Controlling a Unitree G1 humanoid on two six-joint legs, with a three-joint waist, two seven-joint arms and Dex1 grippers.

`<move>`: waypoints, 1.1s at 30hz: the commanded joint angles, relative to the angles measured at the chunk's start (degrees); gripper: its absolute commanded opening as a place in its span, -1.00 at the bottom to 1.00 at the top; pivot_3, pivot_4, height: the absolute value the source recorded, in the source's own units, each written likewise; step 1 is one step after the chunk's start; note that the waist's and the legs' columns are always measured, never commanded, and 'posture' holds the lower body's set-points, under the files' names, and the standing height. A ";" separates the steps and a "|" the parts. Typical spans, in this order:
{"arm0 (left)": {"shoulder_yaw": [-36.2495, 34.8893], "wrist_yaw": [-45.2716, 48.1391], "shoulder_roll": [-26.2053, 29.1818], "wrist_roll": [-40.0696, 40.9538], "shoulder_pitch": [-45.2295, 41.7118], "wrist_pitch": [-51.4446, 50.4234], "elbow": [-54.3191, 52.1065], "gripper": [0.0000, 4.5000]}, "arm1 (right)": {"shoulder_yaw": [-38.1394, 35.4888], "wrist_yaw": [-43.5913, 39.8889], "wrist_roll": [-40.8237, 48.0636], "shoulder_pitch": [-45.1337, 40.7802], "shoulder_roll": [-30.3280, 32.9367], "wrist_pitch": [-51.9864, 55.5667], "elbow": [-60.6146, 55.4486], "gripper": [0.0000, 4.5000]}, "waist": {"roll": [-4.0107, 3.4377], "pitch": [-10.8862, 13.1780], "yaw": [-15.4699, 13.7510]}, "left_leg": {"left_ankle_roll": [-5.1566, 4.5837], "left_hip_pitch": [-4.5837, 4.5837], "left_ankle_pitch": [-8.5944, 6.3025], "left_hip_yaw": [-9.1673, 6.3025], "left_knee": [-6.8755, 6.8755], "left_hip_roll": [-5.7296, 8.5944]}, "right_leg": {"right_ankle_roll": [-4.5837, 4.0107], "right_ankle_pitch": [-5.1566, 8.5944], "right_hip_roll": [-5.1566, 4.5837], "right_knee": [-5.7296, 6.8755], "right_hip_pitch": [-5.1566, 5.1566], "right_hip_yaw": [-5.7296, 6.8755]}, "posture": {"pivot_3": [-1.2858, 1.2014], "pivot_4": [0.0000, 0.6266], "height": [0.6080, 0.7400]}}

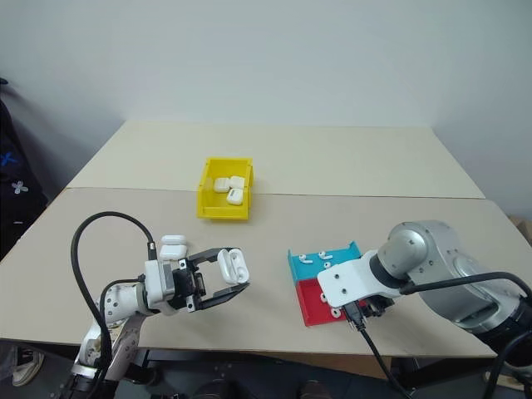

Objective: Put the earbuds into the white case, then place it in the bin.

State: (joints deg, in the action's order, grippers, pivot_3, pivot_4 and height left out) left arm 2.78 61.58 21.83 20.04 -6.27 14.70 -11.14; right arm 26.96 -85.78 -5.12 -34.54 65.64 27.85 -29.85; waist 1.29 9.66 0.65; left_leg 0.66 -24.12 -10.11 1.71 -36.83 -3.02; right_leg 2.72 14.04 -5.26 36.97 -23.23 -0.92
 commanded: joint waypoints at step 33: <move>2.53 -5.03 2.41 -0.88 0.83 1.33 -3.33 0.23 | 6.17 -4.16 -9.60 -1.88 -7.41 -6.52 5.98 0.17 | 0.00 0.00 0.03 | 0.00 0.01 0.00 0.00 0.01 0.00 | 0.01 0.01 0.00 0.00 0.00 0.02 | 0.03 -0.52 1.00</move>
State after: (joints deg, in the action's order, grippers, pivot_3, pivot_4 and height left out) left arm 5.27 56.94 23.79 19.11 -5.68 14.80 -11.77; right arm 33.40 -88.54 -14.54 -36.71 58.35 22.37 -22.93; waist 1.29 9.66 0.67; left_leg 0.66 -24.11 -10.11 1.71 -36.82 -3.02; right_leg 2.73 14.05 -5.26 36.96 -23.23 -0.90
